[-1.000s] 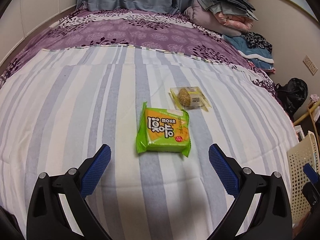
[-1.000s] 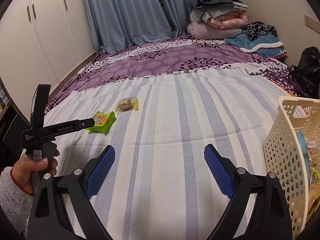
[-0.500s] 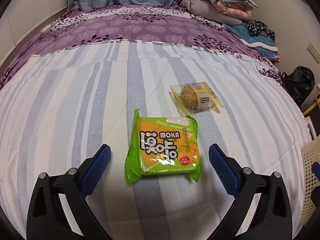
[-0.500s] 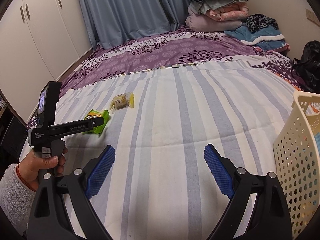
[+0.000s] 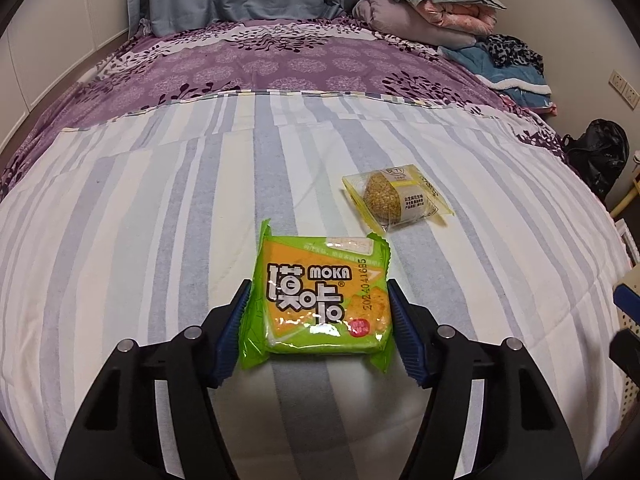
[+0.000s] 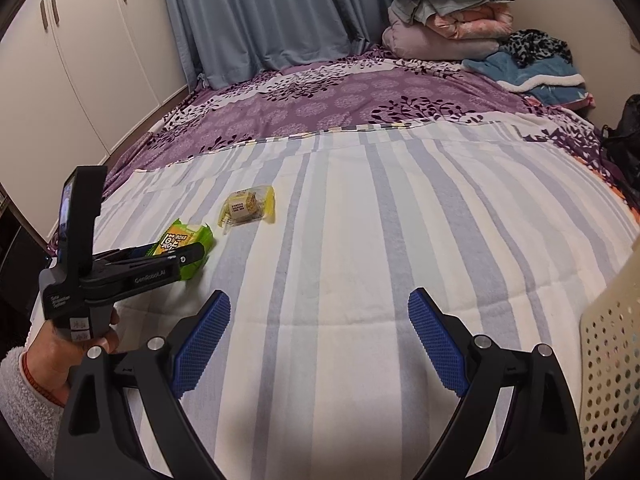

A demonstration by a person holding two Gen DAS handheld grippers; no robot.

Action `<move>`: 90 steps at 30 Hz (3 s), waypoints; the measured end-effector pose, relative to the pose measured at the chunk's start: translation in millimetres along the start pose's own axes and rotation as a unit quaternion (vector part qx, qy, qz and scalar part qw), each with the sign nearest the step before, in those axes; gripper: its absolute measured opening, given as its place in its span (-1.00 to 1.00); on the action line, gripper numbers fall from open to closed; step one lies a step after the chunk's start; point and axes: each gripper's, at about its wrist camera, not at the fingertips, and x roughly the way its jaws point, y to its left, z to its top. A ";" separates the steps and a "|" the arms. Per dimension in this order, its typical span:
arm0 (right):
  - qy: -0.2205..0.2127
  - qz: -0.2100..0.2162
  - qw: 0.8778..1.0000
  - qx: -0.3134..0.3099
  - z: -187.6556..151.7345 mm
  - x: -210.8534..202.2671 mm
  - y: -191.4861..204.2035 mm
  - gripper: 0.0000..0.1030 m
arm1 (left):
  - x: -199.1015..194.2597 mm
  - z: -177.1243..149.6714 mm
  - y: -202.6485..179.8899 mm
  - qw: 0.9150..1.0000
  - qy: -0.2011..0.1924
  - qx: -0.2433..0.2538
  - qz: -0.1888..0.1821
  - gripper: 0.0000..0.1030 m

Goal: Organize snacks
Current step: 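Grasp the green MOKA pack with the left tool while the right tool grasps the clear bun pack, then lift both packs and carry them toward the cream basket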

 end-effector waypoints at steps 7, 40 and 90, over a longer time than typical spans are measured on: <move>0.009 0.009 1.000 -0.018 25.7 46.1 19.7 0.75 | -19.9 -3.5 13.1 1.000 -0.014 -0.014 0.006 0.28; 0.072 0.009 0.992 -0.100 75.3 156.0 94.1 0.03 | -61.9 -26.1 44.0 0.998 -0.033 -0.049 0.013 0.28; -0.038 0.002 0.999 0.009 -22.1 -101.3 -2.9 0.03 | -166.0 -75.2 -56.8 0.995 -0.078 0.032 -0.047 0.28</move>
